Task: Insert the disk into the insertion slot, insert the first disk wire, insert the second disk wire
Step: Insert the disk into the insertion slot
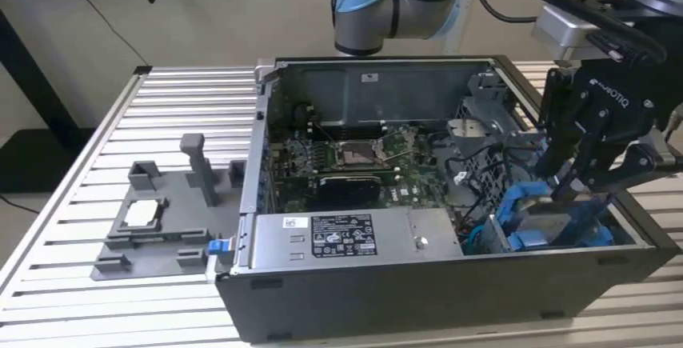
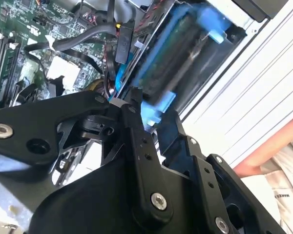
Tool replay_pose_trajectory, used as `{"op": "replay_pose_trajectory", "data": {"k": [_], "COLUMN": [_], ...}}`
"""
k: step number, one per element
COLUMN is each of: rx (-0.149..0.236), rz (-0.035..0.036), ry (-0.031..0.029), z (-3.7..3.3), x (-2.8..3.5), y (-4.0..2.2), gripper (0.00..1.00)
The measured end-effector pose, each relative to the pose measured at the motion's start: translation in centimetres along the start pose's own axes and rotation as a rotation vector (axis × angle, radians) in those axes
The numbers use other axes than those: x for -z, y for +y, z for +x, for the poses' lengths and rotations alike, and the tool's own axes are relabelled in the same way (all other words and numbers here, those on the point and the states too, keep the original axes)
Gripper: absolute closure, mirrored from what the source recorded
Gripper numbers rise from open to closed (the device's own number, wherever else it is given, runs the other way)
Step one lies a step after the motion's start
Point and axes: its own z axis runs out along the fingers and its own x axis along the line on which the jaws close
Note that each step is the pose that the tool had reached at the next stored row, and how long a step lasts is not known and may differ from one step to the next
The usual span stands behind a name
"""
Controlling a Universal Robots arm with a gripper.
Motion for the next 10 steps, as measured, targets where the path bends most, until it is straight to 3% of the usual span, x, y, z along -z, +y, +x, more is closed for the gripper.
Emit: {"op": "replay_pose_trajectory", "data": {"k": [2,4,6,10], "rx": [0.0,0.001,0.002,0.008], "rz": [-0.0004,0.0022,0.0209,0.0689], "ry": [0.0001,-0.0016,-0.0172,-0.0423], "z": [-0.09,-0.29,-0.36,-0.5], "x": [0.51,0.57,0.58,0.59], "y": [0.02,0.02,0.01,0.02], "gripper": [0.59,0.59,0.59,0.59]}}
